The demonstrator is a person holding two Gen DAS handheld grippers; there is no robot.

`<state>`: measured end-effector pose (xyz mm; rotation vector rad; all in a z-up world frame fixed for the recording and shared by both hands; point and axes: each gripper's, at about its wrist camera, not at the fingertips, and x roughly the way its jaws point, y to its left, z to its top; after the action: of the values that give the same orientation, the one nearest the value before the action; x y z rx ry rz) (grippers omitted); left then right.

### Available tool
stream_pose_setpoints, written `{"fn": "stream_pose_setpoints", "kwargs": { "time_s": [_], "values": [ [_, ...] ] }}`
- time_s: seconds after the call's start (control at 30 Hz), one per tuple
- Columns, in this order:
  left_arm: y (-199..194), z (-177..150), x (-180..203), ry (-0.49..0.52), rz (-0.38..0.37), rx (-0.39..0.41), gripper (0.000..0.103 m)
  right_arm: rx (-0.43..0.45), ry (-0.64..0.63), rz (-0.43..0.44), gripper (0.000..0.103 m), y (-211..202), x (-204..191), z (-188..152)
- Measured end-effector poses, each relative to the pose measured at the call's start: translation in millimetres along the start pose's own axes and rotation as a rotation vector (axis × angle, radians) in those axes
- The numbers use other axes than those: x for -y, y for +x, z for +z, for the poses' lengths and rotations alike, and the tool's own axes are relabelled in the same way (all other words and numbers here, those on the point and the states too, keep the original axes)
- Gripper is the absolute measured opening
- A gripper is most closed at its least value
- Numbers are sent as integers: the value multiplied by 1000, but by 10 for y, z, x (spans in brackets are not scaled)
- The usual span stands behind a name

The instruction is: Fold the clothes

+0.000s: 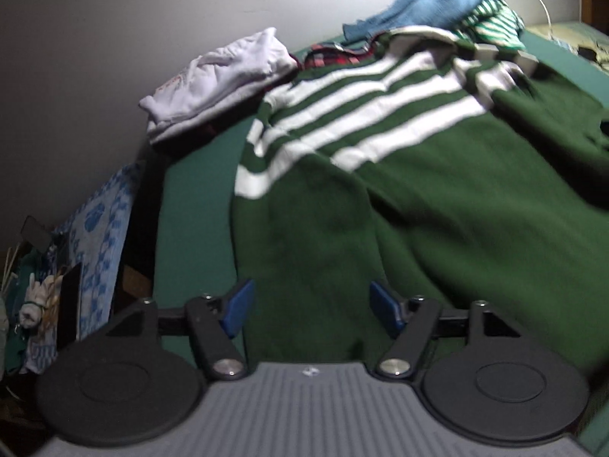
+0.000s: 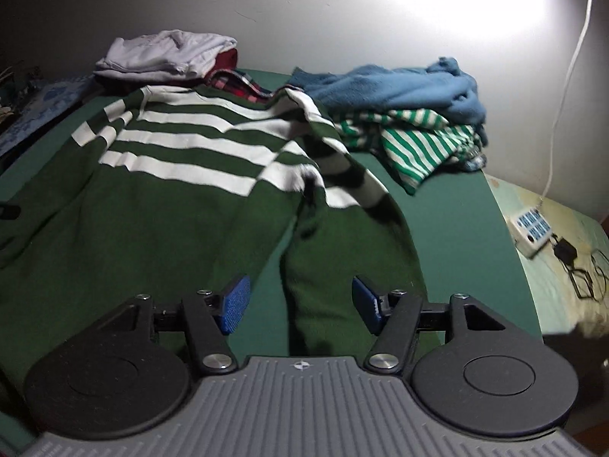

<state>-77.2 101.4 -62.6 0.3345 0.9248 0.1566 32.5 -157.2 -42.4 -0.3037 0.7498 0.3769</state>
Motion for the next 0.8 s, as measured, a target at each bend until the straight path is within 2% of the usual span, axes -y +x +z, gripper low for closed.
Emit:
{"fn": "stream_pose_setpoints", "kwargs": {
  "time_s": [0.13,0.27,0.4,0.5,0.57,0.6,0.63,0.67,0.7,0.73,0.8],
  "values": [
    [-16,-258,26,-16,2,-47,72,-69,45,-77,62,-26,132,-263],
    [-54,-399,-13,-35,-4,-46,75,-122,60,-123,64,-45,190,-501],
    [-14,-454,-90,-78,-15,-35,83,-111,103,-137,60,-12,206,-604],
    [27,-458,-139,-123,-36,-24,81,-102,107,-156,57,39,178,-649],
    [42,-452,-171,-151,-65,-18,71,-69,80,-173,55,55,132,-686],
    [43,-447,-186,-166,-84,-18,66,-61,73,-178,51,57,118,-693],
    [42,-444,-194,-176,-104,-17,54,-53,66,-182,48,59,104,-700],
    [39,-441,-200,-185,-125,-16,42,-50,55,-200,39,70,94,-697],
    [38,-441,-208,-195,-144,-16,37,-45,44,-222,27,77,89,-700],
    [35,-440,-212,-202,-158,-17,29,-39,32,-245,23,83,83,-703],
    [21,-443,-224,-195,-143,-14,27,-35,50,-241,19,77,127,-699]
  ]
}}
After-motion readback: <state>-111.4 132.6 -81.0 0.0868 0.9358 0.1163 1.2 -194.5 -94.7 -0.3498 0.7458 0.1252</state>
